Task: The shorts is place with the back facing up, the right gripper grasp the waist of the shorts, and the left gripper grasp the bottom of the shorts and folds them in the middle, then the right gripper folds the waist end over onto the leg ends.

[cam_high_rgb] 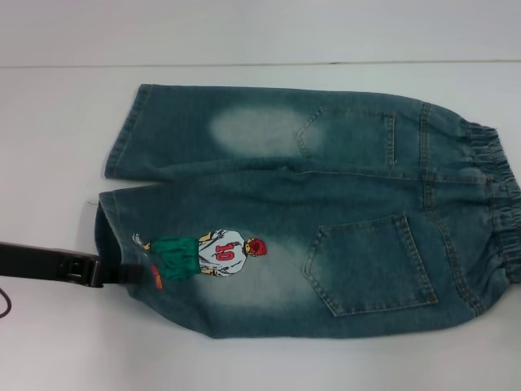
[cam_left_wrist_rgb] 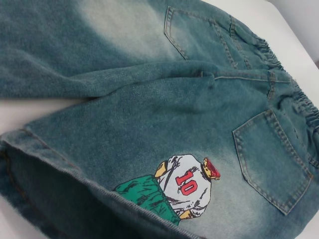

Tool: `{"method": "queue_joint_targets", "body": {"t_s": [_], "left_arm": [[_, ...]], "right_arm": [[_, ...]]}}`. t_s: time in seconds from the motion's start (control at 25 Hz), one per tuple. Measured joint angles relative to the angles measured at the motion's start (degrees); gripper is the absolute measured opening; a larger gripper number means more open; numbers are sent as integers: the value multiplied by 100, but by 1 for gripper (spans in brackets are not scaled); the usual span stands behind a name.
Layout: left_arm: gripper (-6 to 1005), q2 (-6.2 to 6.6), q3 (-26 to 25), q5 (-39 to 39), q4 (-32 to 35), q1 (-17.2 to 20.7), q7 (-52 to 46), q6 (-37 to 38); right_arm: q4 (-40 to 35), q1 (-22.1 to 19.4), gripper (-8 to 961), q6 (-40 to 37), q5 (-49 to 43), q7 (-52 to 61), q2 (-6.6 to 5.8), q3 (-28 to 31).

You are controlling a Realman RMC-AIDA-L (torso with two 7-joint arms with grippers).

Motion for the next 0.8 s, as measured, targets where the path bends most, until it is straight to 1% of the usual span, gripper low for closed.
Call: {"method": "queue_joint_targets", "body": {"t_s": [0.28, 0.4, 0.52, 0.6, 0.68, 0.8], "left_arm": [[36, 3, -12, -32, 21, 32, 0, 21], [36, 16, -27, -127, 25, 73, 12, 39], [36, 31, -144, -386, 25, 169, 109, 170], [36, 46, -320, -618, 16, 244, 223, 355], [36, 58, -627, -870, 12, 327, 364, 629], [37, 59, -961, -1078, 5, 497, 561, 828]], "right_arm": [[-3, -24, 208, -171, 20, -294, -7, 28], [-7, -62, 124, -270, 23, -390, -11, 182], [-6, -128, 40, -463, 24, -512, -18, 414], [-7, -185, 43, -644, 26, -548, -45, 514], [-7, -257, 47, -845, 26, -562, -70, 595], [-35, -365, 52, -1140, 27, -603, -81, 715]]}}
